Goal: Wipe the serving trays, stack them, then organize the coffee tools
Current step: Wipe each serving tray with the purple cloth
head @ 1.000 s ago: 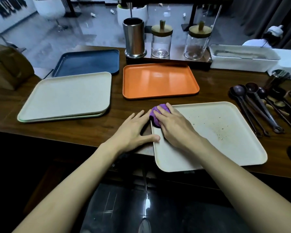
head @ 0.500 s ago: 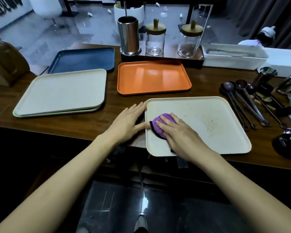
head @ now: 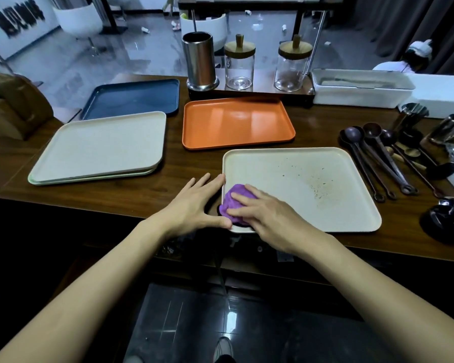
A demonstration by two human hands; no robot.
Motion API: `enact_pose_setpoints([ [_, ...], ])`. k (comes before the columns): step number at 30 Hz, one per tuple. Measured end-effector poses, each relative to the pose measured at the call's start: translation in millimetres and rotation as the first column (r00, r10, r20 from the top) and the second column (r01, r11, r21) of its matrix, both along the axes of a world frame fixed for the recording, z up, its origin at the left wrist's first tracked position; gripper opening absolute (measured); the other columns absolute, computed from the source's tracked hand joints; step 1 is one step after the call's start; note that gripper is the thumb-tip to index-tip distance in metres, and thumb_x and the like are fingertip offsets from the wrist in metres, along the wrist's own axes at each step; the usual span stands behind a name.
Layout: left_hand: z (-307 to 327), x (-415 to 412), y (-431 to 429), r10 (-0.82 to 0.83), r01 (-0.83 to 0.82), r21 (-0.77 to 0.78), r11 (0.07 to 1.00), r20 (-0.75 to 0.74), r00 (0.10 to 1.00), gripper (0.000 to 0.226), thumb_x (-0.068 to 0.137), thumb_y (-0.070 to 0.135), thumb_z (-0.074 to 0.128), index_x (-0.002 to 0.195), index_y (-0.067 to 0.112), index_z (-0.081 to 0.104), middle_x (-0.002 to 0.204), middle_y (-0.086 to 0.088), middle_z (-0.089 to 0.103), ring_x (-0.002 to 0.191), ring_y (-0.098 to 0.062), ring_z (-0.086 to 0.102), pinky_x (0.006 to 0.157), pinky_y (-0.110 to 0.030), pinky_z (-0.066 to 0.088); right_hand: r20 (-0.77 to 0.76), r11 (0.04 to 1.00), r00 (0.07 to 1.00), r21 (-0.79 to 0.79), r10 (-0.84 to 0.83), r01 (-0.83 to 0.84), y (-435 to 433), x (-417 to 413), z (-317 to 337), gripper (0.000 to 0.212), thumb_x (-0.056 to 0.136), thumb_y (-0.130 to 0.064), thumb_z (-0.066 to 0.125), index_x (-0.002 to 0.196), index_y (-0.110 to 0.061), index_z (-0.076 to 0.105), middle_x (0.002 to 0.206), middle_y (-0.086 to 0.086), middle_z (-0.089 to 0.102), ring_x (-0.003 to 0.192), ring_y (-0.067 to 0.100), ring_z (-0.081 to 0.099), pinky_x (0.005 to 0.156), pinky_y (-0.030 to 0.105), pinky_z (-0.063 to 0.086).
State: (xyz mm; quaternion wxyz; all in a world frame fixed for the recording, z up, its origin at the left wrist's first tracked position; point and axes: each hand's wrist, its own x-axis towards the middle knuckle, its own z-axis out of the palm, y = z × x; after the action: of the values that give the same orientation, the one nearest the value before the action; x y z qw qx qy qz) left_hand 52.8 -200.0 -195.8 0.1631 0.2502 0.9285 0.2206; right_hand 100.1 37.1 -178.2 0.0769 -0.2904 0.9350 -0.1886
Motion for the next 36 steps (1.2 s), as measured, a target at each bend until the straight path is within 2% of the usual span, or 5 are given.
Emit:
enact_pose_setpoints([
  [12, 3.0, 0.5, -0.9, -0.019, 0.02, -0.066, 0.998, 0.018, 1.0, 0.116, 0.063, 0.101, 0.045, 0.158, 0.052, 0.0, 0.169, 0.012, -0.004, 0.154, -0.006, -0.017, 0.127, -0.04, -0.009, 0.054, 0.994, 0.993, 0.015, 0.107, -0.108, 24.5, 4.1, 3.6, 0.037, 0.106, -0.037, 0.043, 0.141, -0.048, 0.052, 0.161, -0.02, 0.027, 0.155, 0.01, 0.005, 0.123, 0.032, 0.014],
  [17, 4.0, 0.7, -0.2, -0.024, 0.025, -0.058, 0.998, 0.023, 0.999, 0.115, 0.066, 0.097, 0.05, 0.157, 0.052, -0.003, 0.168, 0.014, -0.006, 0.153, -0.005, -0.02, 0.126, -0.039, -0.012, 0.122, 0.999, 0.992, -0.005, -0.038, 0.039, 86.9, 17.7, 16.9, 0.031, 0.102, -0.042, 0.05, 0.128, -0.054, 0.059, 0.152, -0.033, 0.028, 0.15, -0.006, 0.006, 0.124, 0.027, 0.013],
  [21, 3.4, 0.4, 0.2, -0.033, 0.034, -0.053, 0.998, 0.024, 0.999, 0.114, 0.068, 0.094, 0.053, 0.157, 0.052, -0.005, 0.167, 0.017, -0.008, 0.152, -0.005, -0.022, 0.124, -0.036, -0.016, 0.116, 0.983, 0.978, 0.085, -0.172, 0.162, 117.4, 17.8, 12.4, 0.041, 0.101, -0.056, 0.035, 0.14, -0.055, 0.044, 0.159, -0.026, 0.019, 0.153, 0.002, -0.002, 0.126, 0.036, 0.01],
  [30, 2.6, 1.1, 1.0, -0.041, 0.042, -0.042, 0.998, 0.028, 0.999, 0.117, 0.07, 0.092, 0.055, 0.16, 0.045, -0.004, 0.167, 0.016, -0.01, 0.151, -0.001, -0.024, 0.124, -0.038, -0.017, -0.031, 0.898, 0.917, 0.191, -0.398, 0.397, 14.2, -54.3, 0.9, 0.07, 0.098, -0.052, 0.001, 0.157, -0.025, 0.027, 0.168, 0.008, 0.015, 0.155, 0.029, -0.001, 0.123, 0.049, 0.011],
  [36, -0.2, 0.1, -0.3, -0.077, 0.076, -0.088, 0.993, -0.01, 0.997, 0.118, 0.067, 0.102, 0.039, 0.156, 0.045, -0.016, 0.168, 0.017, -0.014, 0.149, 0.002, -0.026, 0.125, -0.039, -0.016, -0.028, 0.942, 0.949, 0.112, -0.314, 0.316, -29.2, -38.0, -1.3, 0.053, 0.108, -0.036, 0.018, 0.16, -0.026, 0.019, 0.169, 0.0, 0.008, 0.156, 0.02, -0.002, 0.125, 0.046, 0.004],
])
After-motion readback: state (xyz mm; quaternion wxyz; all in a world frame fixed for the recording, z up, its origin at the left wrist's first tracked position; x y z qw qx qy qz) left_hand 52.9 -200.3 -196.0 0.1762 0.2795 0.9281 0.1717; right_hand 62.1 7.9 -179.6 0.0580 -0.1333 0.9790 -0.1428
